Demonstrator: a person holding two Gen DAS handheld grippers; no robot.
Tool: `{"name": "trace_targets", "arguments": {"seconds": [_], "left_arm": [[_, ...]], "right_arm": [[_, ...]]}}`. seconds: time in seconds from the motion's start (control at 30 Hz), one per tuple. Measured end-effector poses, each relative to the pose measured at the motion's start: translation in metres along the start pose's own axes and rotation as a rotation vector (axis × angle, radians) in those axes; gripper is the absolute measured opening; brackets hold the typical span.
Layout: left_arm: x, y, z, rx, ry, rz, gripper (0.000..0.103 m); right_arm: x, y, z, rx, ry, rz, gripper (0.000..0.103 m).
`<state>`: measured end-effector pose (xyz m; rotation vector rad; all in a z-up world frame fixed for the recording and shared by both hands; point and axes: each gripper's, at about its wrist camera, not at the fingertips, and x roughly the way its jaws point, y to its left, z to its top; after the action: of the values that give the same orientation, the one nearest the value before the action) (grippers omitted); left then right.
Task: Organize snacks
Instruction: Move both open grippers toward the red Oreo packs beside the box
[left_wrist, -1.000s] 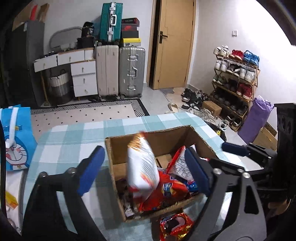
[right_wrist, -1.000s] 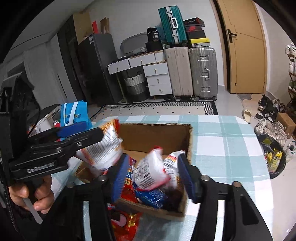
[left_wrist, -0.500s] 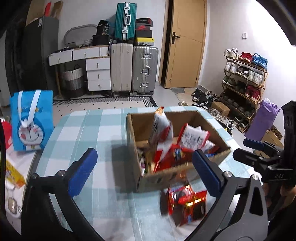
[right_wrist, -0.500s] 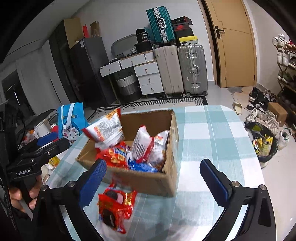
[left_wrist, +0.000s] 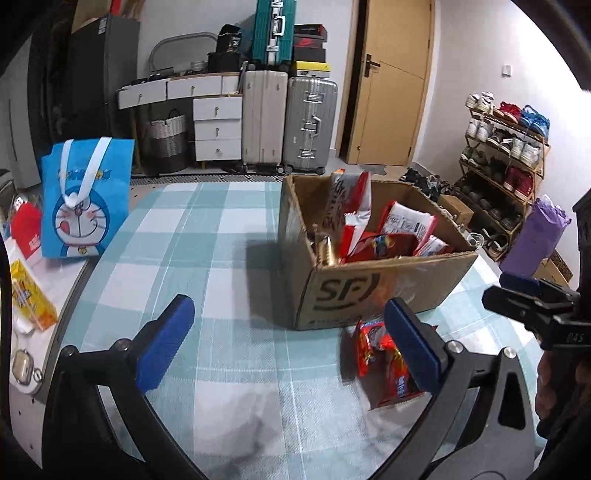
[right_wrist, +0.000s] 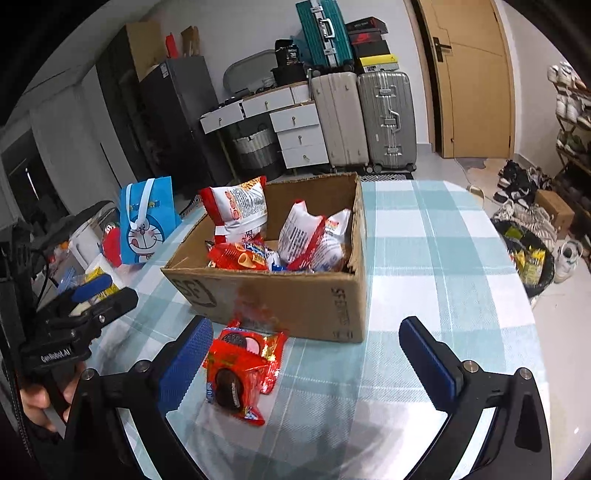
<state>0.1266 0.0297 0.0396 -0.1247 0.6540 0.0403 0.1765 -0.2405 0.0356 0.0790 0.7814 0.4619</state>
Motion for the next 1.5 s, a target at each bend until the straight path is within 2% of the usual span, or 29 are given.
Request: {"name": "trace_targets", "arguments": {"seconds": [0.3,0.53,0.63,0.73,0.8,1.07,1.5], "left_arm": [[0.007,0.003,-0.027,-0.023,0.052,-0.016,0.102],[0.016,0.006,-0.049,-0.049,0.082,-0.020,0.102],[0.020,0.005,-0.055,-0.029,0.094,0.007,0.102],[0.024,0.006,-0.062,-0.031,0.111,0.022,0.102],[0.028,0.008,-0.068,-0.041,0.130,0.026,0.102],[0.031,0.017,-0.078,-0.078,0.132,0.049,0.102],[0.030,0.024,-0.079,-0.091,0.137,0.057,0.102]], "right_arm": [[0.013,0.010,-0.021,-0.062,0.074,0.027,0.102],[0.030,0.023,-0.043,-0.050,0.125,0.040,0.102],[0.040,0.031,-0.045,-0.097,0.160,0.010,0.102],[0.046,0.035,-0.048,-0.081,0.176,0.055,0.102],[0.048,0.036,-0.051,-0.074,0.179,0.077,0.102],[0.064,0.068,-0.065,-0.162,0.205,0.062,0.101],[0.071,0.082,-0.065,-0.169,0.195,0.092,0.093]]}}
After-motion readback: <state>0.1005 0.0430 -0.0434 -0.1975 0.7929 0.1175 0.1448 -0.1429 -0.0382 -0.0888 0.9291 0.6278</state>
